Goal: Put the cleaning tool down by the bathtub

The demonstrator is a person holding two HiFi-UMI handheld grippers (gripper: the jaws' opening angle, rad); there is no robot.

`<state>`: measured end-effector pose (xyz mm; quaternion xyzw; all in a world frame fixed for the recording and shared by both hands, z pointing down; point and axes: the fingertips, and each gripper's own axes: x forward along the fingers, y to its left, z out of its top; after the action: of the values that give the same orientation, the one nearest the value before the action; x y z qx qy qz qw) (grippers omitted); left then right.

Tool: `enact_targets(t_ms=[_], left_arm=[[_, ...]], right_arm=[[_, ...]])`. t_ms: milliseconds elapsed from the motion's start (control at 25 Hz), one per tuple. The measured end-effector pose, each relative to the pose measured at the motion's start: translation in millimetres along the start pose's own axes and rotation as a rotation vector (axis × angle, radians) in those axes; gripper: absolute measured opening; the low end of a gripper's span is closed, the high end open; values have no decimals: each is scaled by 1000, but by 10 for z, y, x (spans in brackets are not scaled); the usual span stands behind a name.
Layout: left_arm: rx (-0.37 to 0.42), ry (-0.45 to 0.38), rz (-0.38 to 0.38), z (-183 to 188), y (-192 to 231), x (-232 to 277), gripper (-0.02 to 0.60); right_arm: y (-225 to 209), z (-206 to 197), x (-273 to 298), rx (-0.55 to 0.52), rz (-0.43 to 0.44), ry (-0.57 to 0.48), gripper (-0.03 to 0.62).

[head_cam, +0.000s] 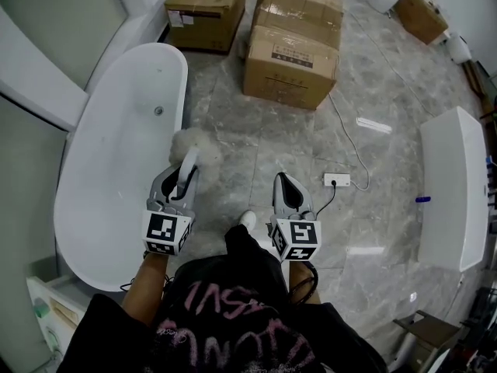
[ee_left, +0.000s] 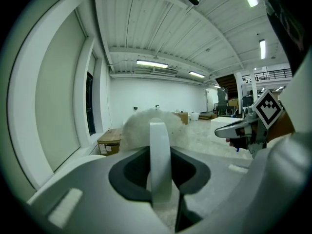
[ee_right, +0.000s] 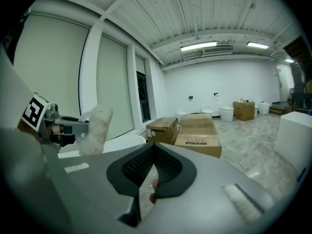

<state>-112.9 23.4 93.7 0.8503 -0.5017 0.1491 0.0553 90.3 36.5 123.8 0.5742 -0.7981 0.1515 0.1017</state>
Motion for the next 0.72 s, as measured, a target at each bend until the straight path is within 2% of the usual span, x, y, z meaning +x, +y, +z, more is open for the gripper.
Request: enact_targets(t_ms=[400, 720], left_arm=[[30, 40, -13, 255, -186, 712, 82], [38, 75, -23, 211, -280, 1033, 81]], right_arm=[[-585, 72, 335, 34, 21, 19, 18], [-866, -14, 514, 40, 29, 42, 18]])
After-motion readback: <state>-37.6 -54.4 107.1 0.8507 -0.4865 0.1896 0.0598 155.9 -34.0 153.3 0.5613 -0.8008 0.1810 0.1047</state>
